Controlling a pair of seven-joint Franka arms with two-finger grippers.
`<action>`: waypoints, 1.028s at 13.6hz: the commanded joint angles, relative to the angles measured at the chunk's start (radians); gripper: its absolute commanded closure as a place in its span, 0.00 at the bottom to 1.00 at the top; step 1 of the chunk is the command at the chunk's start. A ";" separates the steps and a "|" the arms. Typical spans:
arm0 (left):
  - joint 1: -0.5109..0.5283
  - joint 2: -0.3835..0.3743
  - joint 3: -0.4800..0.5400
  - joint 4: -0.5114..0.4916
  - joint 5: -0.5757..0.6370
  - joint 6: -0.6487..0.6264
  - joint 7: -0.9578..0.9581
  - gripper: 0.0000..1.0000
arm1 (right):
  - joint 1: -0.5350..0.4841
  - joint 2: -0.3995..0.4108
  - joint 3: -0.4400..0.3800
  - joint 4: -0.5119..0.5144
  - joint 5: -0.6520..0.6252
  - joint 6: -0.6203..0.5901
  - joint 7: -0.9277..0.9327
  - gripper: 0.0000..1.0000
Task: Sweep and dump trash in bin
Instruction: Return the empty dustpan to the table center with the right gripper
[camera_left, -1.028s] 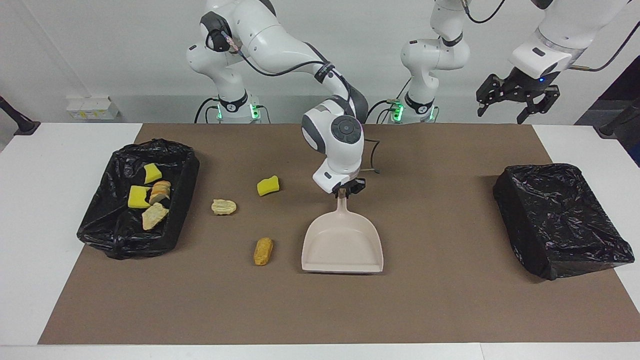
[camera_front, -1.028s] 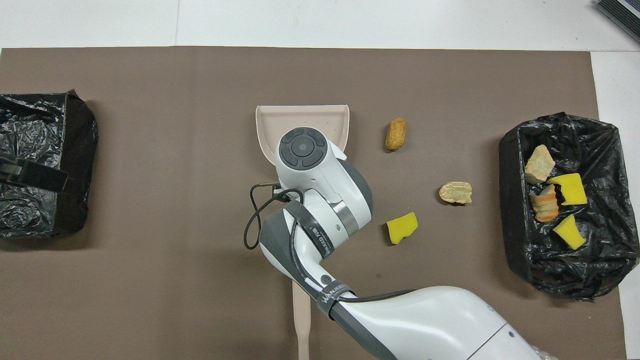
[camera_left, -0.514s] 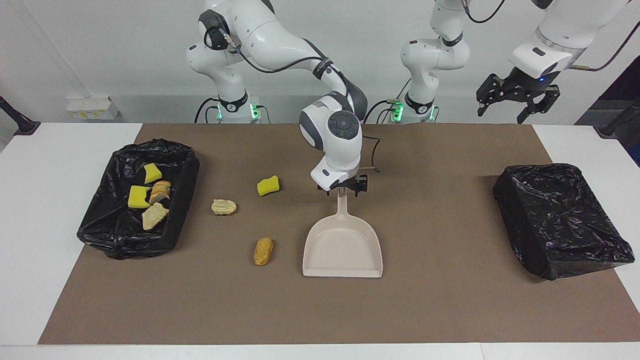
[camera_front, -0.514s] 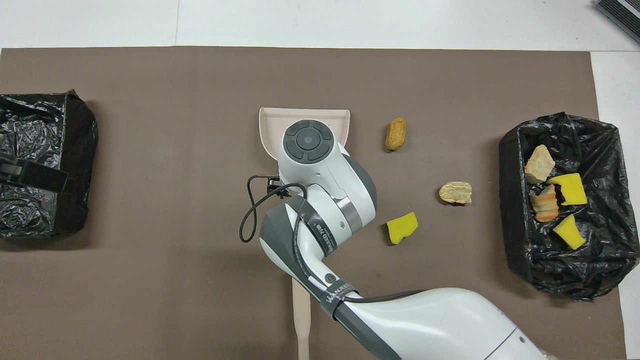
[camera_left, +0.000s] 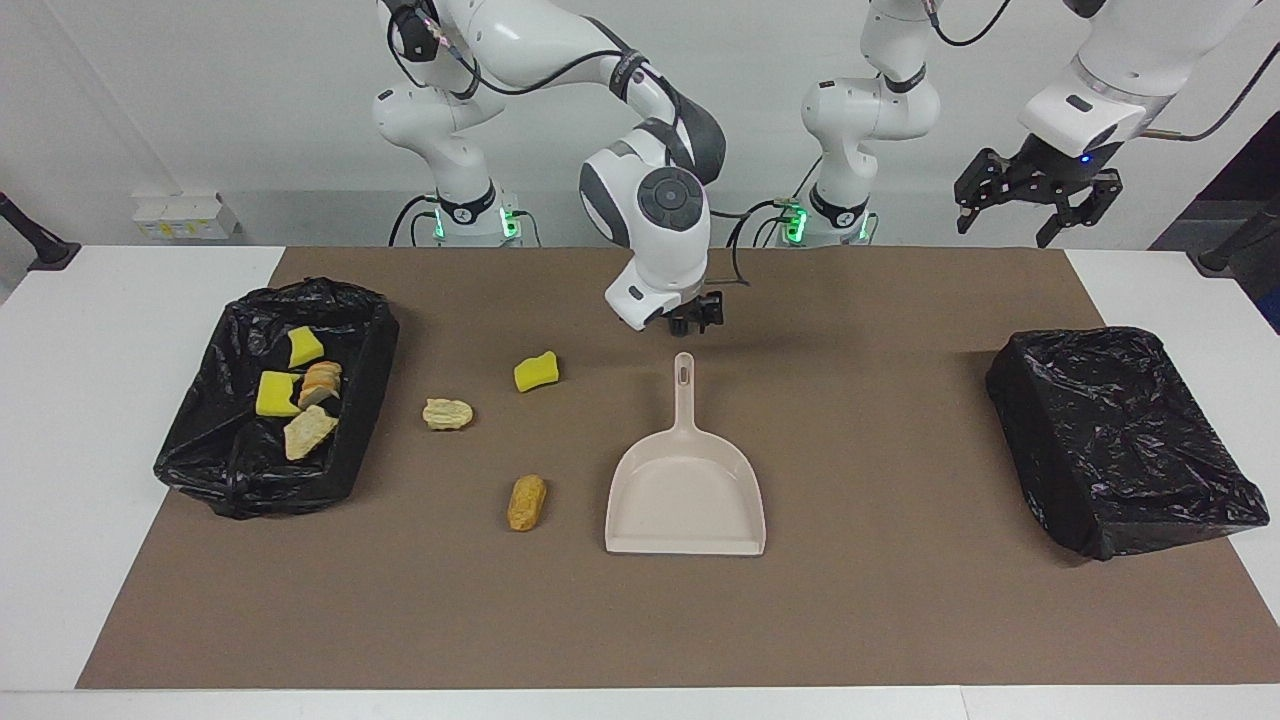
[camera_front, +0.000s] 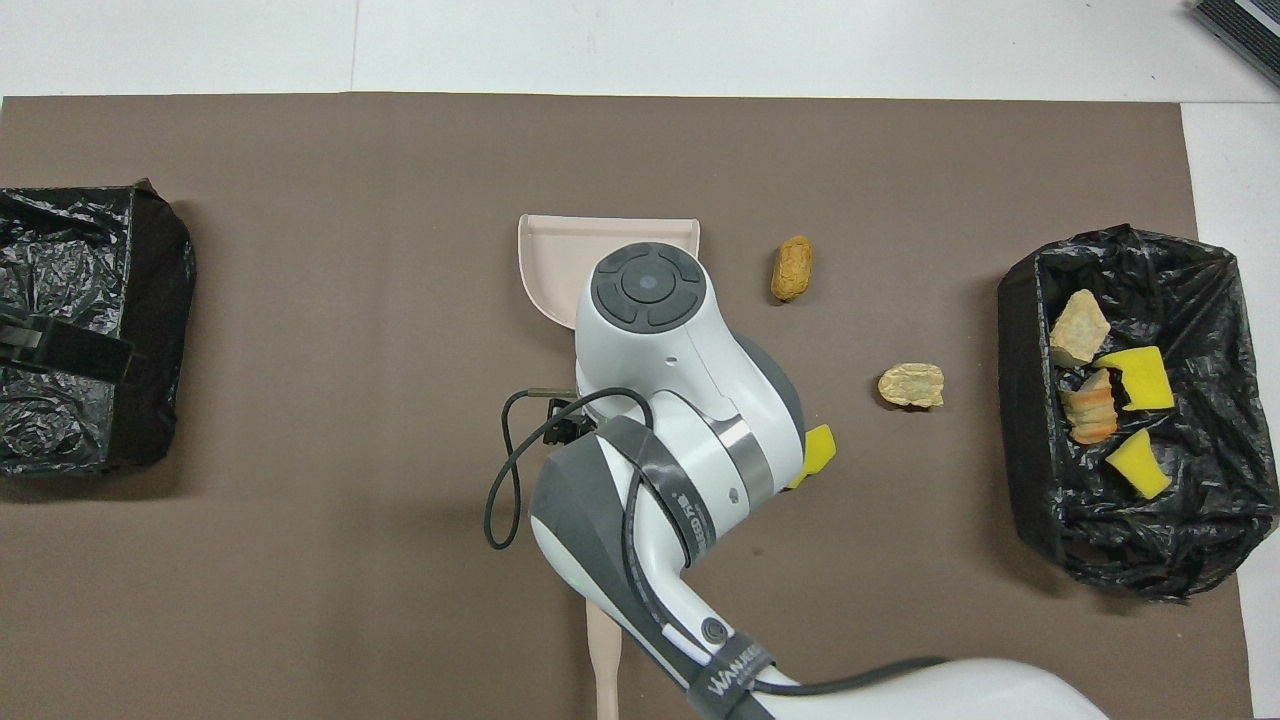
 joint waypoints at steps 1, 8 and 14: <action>0.007 -0.026 -0.008 -0.024 0.015 0.026 -0.027 0.00 | 0.070 -0.170 0.002 -0.259 0.058 0.060 0.025 0.00; 0.005 0.052 -0.141 -0.108 0.007 0.327 -0.071 0.00 | 0.254 -0.336 0.004 -0.639 0.139 0.273 0.126 0.05; 0.002 0.174 -0.333 -0.231 0.005 0.600 -0.356 0.00 | 0.293 -0.330 0.002 -0.679 0.201 0.318 0.108 0.68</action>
